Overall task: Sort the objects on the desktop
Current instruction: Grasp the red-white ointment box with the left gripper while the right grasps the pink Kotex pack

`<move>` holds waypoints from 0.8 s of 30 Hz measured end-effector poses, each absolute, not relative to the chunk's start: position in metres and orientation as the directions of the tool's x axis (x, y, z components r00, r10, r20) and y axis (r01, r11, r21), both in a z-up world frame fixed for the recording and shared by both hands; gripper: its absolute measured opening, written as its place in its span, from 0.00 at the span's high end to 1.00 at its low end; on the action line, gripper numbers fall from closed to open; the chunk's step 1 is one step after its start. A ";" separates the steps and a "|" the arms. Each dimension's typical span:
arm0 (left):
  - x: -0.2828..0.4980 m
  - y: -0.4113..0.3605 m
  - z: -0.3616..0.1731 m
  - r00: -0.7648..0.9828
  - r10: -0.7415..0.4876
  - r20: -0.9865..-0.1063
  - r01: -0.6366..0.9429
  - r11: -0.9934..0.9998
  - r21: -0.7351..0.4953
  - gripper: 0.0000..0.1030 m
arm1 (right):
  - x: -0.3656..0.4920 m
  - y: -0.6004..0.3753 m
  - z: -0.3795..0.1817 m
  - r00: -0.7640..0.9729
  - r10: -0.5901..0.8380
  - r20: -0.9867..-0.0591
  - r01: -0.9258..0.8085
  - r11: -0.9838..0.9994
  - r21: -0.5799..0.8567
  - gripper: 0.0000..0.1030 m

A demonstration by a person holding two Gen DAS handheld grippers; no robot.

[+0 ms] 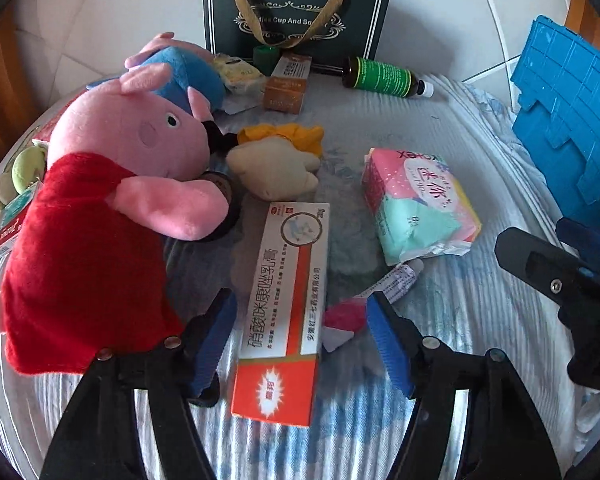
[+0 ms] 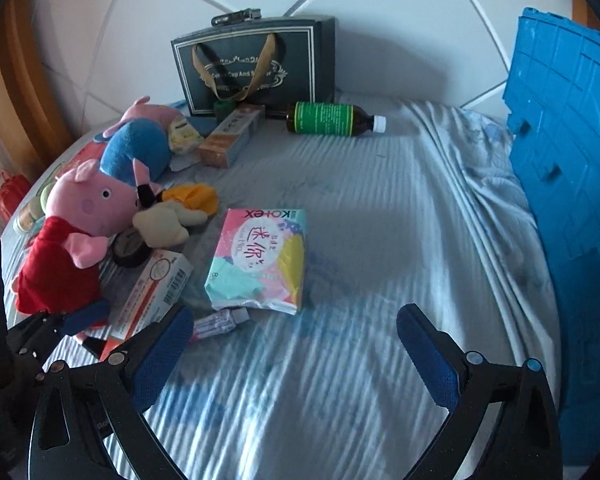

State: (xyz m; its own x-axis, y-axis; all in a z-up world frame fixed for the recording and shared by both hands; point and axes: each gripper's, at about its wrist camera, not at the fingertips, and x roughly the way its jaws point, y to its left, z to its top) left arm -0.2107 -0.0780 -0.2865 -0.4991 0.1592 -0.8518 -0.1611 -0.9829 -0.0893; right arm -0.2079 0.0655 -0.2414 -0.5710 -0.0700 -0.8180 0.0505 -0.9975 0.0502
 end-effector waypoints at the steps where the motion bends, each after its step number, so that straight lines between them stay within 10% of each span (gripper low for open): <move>1: -0.215 -0.079 -0.291 -0.492 0.158 -0.856 -0.157 -0.983 -0.092 0.35 | -0.214 0.063 -0.247 -0.561 -0.073 -0.825 0.053 -0.997 0.052 0.00; 14: -0.236 -0.082 -0.310 -0.475 0.148 -0.867 -0.160 -0.984 -0.080 0.36 | -0.266 0.042 -0.298 -0.477 -0.086 -0.875 0.057 -0.996 0.067 0.00; 20: -0.238 -0.082 -0.307 -0.479 0.139 -0.867 -0.171 -0.983 -0.063 0.60 | -0.271 0.043 -0.309 -0.448 -0.110 -0.887 0.054 -0.994 0.095 0.00; 24: -0.236 -0.080 -0.304 -0.485 0.146 -0.862 -0.171 -0.983 -0.070 0.60 | -0.267 0.041 -0.303 -0.460 -0.091 -0.883 0.060 -0.996 0.072 0.32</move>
State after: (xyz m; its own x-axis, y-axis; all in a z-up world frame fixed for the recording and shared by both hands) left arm -0.2359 -0.0797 -0.3036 -0.4850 0.1457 -0.8623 -0.1712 -0.9828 -0.0698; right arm -0.2673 0.0405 -0.3028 -0.4597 -0.0914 -0.8834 0.0596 -0.9956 0.0720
